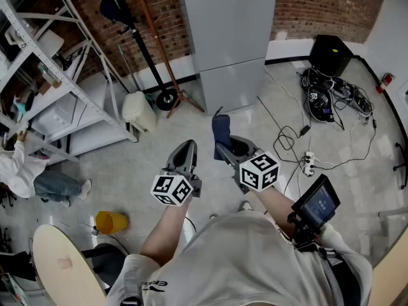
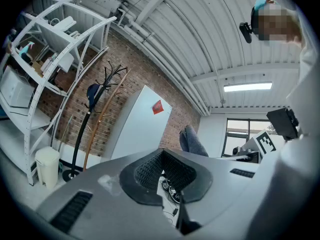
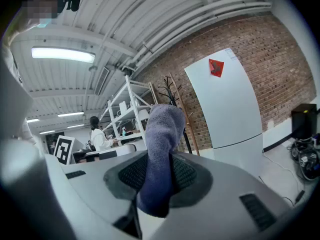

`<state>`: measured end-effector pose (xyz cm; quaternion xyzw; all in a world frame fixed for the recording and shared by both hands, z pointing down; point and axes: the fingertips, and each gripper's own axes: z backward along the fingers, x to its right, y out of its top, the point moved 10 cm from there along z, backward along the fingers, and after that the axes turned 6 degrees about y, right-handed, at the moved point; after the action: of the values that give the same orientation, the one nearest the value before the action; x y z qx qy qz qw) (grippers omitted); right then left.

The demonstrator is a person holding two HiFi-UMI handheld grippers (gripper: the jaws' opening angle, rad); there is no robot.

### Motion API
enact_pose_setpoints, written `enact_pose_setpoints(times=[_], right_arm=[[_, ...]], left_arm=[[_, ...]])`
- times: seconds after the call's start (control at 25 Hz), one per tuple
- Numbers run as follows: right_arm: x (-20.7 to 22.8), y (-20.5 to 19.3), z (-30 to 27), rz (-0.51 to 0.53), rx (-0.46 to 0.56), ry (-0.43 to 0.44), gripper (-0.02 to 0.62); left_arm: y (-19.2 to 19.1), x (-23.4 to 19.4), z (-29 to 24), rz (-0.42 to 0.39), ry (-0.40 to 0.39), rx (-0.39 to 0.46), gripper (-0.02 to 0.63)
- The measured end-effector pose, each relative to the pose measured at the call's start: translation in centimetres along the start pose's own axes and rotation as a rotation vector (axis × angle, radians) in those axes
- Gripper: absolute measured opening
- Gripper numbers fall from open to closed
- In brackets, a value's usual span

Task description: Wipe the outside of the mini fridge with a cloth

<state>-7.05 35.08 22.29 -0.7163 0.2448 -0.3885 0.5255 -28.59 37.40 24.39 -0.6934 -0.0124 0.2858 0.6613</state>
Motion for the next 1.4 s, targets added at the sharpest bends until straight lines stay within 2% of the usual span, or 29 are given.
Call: enact_pose_setpoints(times=[0.6,1.08,1.4], right_arm=[[0.9,0.0,0.8,0.003,0.015,0.005,0.11],[4.5,1.0,2.1,-0.016,0.029,0.042,0.11],[9.0,1.7,4.5,0.003,0.036,0.059,0.11]], left_arm=[[-0.8,1.2,-0.4,0.007,0.011,0.002,0.003],[-1.4,4.1,-3.8,-0.011,0.033,-0.006,0.005],[-3.1,7.5,-7.2,-0.014,0.044,0.009,0.003]])
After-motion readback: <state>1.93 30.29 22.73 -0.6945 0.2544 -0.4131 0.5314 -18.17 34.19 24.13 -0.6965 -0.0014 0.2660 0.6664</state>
